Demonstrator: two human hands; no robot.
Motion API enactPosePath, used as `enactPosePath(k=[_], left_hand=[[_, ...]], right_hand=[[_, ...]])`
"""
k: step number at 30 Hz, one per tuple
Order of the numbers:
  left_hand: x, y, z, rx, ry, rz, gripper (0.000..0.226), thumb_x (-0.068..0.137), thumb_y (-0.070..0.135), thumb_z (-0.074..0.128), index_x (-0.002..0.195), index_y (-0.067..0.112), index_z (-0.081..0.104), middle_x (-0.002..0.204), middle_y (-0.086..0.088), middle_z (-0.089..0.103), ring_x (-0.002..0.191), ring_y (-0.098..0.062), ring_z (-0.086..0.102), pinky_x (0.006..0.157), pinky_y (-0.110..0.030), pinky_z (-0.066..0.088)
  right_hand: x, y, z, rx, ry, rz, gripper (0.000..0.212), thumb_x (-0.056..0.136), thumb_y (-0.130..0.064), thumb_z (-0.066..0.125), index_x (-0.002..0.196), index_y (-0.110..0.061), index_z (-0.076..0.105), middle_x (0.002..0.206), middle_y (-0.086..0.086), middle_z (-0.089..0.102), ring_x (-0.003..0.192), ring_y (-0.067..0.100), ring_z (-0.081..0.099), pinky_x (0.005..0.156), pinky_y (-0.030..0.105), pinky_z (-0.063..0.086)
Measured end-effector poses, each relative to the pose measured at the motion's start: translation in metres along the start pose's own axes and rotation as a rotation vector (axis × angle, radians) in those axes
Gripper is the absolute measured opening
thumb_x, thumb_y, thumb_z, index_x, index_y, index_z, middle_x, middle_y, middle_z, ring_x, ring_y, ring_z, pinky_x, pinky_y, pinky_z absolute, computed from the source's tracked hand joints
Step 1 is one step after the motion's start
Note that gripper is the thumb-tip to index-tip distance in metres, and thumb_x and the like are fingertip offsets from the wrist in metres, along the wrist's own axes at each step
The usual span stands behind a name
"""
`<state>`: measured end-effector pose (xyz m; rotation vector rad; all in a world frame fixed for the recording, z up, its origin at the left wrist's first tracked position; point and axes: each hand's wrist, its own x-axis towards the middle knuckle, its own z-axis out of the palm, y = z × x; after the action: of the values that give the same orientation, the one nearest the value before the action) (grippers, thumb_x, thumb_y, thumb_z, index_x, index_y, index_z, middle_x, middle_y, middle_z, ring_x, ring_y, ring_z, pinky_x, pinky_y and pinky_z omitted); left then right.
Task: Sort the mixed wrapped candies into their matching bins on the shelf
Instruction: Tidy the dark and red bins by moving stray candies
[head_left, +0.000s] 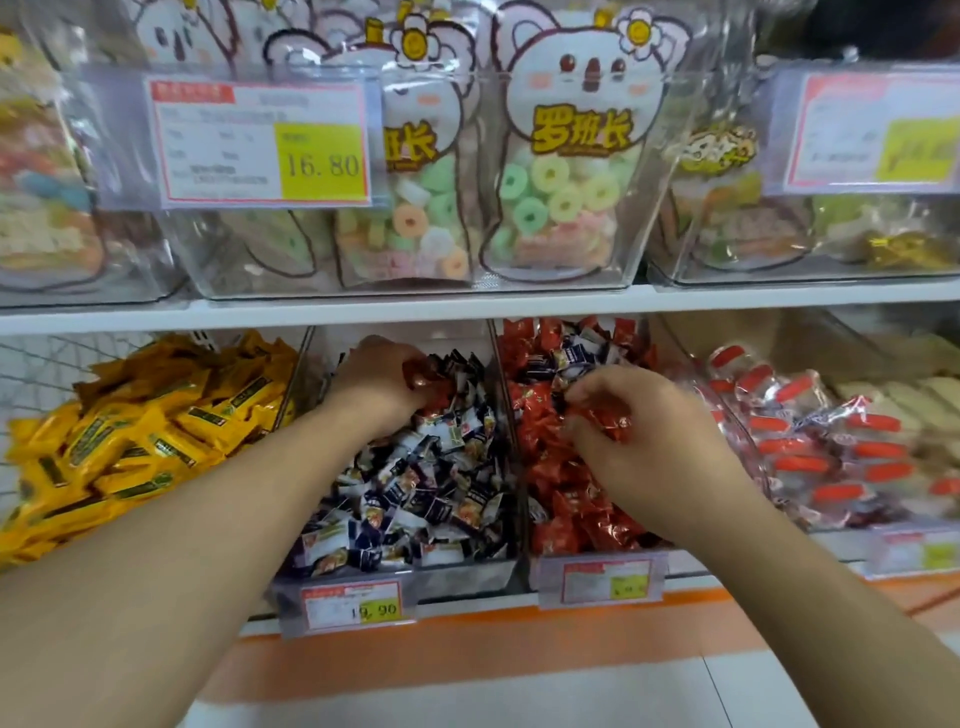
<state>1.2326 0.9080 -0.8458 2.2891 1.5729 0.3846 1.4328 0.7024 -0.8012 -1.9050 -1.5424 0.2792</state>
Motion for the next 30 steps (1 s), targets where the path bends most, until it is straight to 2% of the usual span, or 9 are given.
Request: enactPosePath(k=[4,7,11,13,15,18,21,25,30], left_hand=[[-0.008,-0.001,0.001,-0.03,0.03,0.027,0.032,0.084,0.034,0.084,0.114,0.029,0.076,0.116,0.004,0.072,0.088,-0.013,0.058,0.077,-0.021,0.045],[-0.019,-0.001,-0.001,-0.094,0.078,0.051,0.024,0.086,0.027,0.082,0.109,0.028,0.077,0.113,0.004,0.071,0.076,-0.008,0.059,0.061,-0.011,0.045],[-0.046,0.003,-0.01,-0.231,0.175,0.075,0.023,0.084,0.024,0.085,0.104,0.032,0.076,0.108,0.007,0.07,0.087,-0.011,0.066,0.069,-0.014,0.044],[-0.065,0.004,-0.016,-0.343,0.198,0.076,0.024,0.084,0.025,0.084,0.102,0.037,0.074,0.102,0.013,0.068,0.07,-0.004,0.065,0.054,-0.009,0.043],[-0.081,0.008,-0.022,-0.426,0.196,0.076,0.023,0.086,0.027,0.083,0.1,0.042,0.072,0.096,0.018,0.068,0.062,0.002,0.063,0.049,-0.008,0.041],[-0.094,0.019,-0.037,-0.611,0.177,0.052,0.022,0.086,0.026,0.084,0.098,0.041,0.074,0.09,0.012,0.074,0.068,-0.002,0.07,0.061,-0.019,0.051],[-0.108,0.031,-0.047,-0.919,0.083,0.005,0.025,0.086,0.009,0.081,0.104,0.026,0.077,0.098,0.002,0.079,0.082,-0.019,0.077,0.079,-0.029,0.061],[-0.122,0.04,-0.044,-1.186,-0.06,-0.048,0.03,0.084,-0.005,0.076,0.11,0.01,0.073,0.103,-0.009,0.078,0.086,-0.023,0.077,0.072,-0.025,0.062],[-0.124,0.055,-0.039,-1.177,-0.087,0.045,0.029,0.085,-0.005,0.076,0.108,0.011,0.073,0.103,-0.008,0.078,0.087,-0.023,0.077,0.073,-0.028,0.062]], right_hand=[[0.001,0.001,-0.001,0.026,0.006,0.014,0.014,0.095,-0.024,0.069,0.107,-0.031,0.07,0.111,-0.016,0.065,0.084,-0.003,0.059,0.072,-0.002,0.043],[0.0,0.0,-0.001,0.03,0.018,0.015,0.013,0.096,-0.023,0.068,0.105,-0.031,0.071,0.109,-0.019,0.064,0.085,-0.013,0.054,0.07,-0.004,0.04],[-0.003,-0.004,-0.003,0.048,0.024,0.021,0.012,0.096,-0.022,0.067,0.103,-0.032,0.069,0.105,-0.019,0.063,0.074,-0.005,0.063,0.059,0.007,0.047],[-0.004,-0.007,-0.003,0.047,0.023,0.014,0.012,0.096,-0.022,0.067,0.102,-0.032,0.069,0.105,-0.02,0.064,0.08,0.003,0.066,0.061,0.008,0.05],[-0.005,-0.01,-0.001,0.042,0.017,-0.003,0.012,0.096,-0.021,0.067,0.103,-0.031,0.069,0.107,-0.018,0.064,0.087,0.003,0.064,0.063,0.005,0.048],[-0.005,-0.018,0.003,0.053,-0.001,-0.033,0.015,0.097,-0.02,0.066,0.108,-0.029,0.069,0.111,-0.016,0.065,0.094,-0.001,0.061,0.071,0.003,0.042],[-0.005,-0.027,0.006,0.079,-0.024,-0.074,0.022,0.098,-0.015,0.063,0.115,-0.029,0.068,0.111,-0.017,0.065,0.094,-0.002,0.06,0.075,0.003,0.04],[-0.005,-0.037,0.009,0.157,-0.072,-0.115,0.038,0.098,-0.004,0.06,0.127,-0.029,0.063,0.115,-0.017,0.063,0.11,-0.002,0.056,0.09,0.006,0.043],[-0.003,-0.031,0.005,0.238,-0.074,-0.092,0.043,0.097,0.003,0.055,0.127,-0.026,0.064,0.11,-0.017,0.063,0.106,0.0,0.058,0.093,0.016,0.05]])
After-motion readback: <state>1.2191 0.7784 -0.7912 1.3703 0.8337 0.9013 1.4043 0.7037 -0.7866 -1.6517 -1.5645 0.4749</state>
